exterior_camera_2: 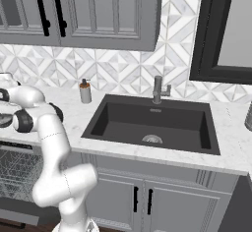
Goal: Pick up the cup and bowl from the counter, place them in the dishwasher, and close the dishwasher door.
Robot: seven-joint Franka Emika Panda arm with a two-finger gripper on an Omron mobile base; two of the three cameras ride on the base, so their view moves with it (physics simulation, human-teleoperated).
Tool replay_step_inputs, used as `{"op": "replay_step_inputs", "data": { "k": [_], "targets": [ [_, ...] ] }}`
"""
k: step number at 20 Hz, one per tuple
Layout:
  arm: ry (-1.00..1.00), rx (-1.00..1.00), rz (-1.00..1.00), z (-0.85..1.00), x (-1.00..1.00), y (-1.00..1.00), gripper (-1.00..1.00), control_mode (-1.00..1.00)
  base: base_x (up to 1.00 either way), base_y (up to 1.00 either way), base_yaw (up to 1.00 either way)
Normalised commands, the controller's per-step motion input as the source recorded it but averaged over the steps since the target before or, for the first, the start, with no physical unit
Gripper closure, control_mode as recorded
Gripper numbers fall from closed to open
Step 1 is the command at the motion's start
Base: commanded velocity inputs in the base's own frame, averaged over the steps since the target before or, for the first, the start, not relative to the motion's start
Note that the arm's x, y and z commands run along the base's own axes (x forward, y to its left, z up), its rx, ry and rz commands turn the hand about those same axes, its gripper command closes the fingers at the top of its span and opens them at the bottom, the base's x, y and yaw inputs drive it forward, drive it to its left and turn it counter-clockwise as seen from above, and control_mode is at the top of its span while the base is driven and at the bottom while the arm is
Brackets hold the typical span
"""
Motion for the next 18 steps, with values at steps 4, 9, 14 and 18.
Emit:
{"op": "replay_step_inputs", "data": {
  "k": [4, 9, 14, 18],
  "targets": [
    [-0.12, 0.0, 0.0, -0.33, 0.04, 0.0, -1.0, -1.0, 0.0, 0.0, 0.0],
    [-0.2, 0.0, 0.0, -0.69, -0.43, -0.06, -1.0, -1.0, 0.0, 0.0, 0.0],
    [-0.08, 0.01, 0.0, -0.29, -0.15, 0.0, -1.0, -1.0, 0.0, 0.0, 0.0],
    [0.0, 0.0, 0.0, -0.01, 0.0, 0.0, 1.0, -1.0, 0.0, 0.0, 0.0]
  ]
}}
